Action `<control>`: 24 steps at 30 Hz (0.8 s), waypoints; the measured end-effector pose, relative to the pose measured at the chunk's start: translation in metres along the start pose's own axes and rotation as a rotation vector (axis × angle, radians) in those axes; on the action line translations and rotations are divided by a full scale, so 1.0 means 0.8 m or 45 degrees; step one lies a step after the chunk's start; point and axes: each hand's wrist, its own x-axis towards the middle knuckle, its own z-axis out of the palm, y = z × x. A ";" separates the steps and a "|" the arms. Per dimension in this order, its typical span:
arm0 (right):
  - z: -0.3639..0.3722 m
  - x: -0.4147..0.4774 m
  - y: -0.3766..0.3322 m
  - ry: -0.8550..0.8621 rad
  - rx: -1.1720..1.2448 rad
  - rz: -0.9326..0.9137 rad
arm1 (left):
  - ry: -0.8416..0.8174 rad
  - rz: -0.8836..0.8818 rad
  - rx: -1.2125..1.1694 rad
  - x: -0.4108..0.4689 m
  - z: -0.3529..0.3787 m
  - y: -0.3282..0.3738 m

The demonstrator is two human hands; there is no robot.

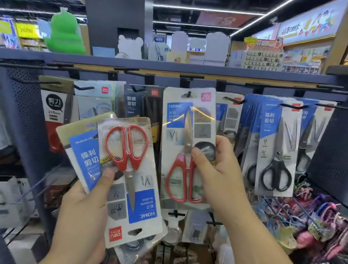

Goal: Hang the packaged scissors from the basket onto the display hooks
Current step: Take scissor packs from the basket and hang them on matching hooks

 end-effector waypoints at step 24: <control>0.038 -0.064 -0.018 -0.288 -0.259 0.242 | -0.169 -0.122 -0.110 -0.031 0.014 -0.003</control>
